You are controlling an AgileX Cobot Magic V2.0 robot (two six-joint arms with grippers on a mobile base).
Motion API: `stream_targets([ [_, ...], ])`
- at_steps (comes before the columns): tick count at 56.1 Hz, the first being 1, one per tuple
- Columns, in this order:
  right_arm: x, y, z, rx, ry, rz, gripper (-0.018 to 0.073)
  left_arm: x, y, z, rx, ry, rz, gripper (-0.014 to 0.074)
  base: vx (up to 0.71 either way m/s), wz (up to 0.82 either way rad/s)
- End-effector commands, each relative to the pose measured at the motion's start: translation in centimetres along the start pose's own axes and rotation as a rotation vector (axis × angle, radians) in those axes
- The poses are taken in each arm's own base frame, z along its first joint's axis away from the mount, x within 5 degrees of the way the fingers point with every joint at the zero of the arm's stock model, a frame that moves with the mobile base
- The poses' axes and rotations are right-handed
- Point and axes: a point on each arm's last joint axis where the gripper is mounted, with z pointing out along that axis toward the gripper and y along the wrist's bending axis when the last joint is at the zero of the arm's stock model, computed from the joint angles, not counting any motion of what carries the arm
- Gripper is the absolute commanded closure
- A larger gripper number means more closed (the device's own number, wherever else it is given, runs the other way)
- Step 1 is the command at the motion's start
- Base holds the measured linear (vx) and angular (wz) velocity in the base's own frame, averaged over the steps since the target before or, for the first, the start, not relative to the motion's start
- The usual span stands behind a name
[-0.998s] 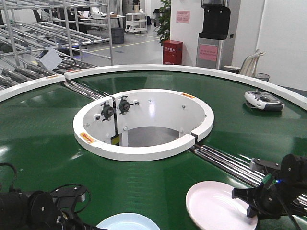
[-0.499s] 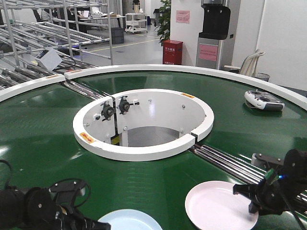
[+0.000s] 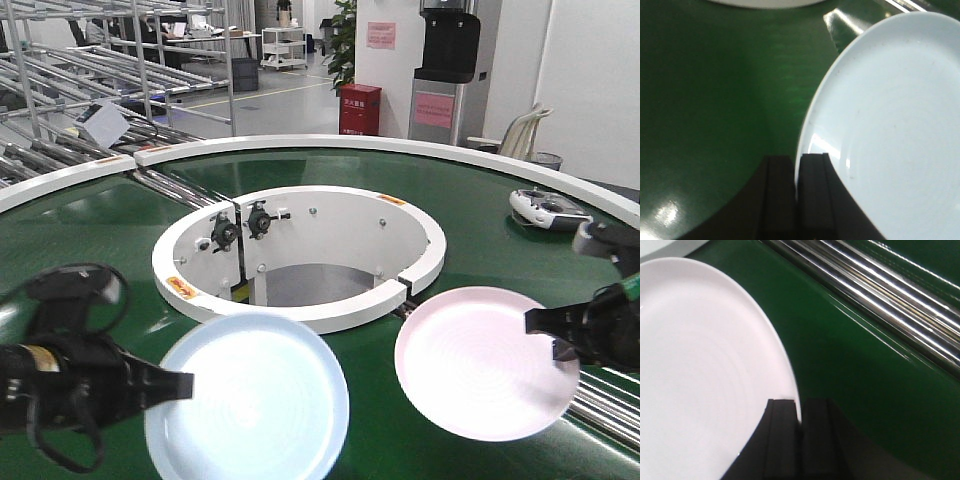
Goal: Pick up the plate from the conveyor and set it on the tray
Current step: 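Pinch the plate rims and lift both plates off the belt, then hold both plates raised while the base drives to the steel table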
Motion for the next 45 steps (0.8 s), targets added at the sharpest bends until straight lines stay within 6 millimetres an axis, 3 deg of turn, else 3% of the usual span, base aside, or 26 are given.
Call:
stream_targets([
  [1, 0.0, 0.5, -4.5, -0.023, -0.156, -0.012, 0.0571, -2.0, -0.9, -3.9, 0.029, -0.181, 0.028, 0.0603, 0.00, 0.00],
  [14, 4.3, 0.8, -10.2, -0.048, -0.265, -0.007, 0.0571, -1.9, -1.4, -8.7, 0.060, -0.280, 0.040, 0.0603, 0.00, 0.00],
  [21, 6.8, 0.9, -12.9, -0.057, -0.329, -0.011, 0.0570, -0.6, -1.3, -10.5, 0.071, -0.316, 0.039, 0.0602, 0.00, 0.00],
  [31, 9.1, 0.9, -14.9, -0.072, -0.348, 0.006, 0.0569, 0.5, -1.1, -12.0, 0.080, -0.343, 0.031, 0.0602, 0.00, 0.00],
  [45, 9.4, 1.0, -16.3, -0.079, -0.428, 0.007, 0.0569, 0.4, -1.1, -12.1, 0.084, -0.351, 0.027, 0.0602, 0.00, 0.00],
])
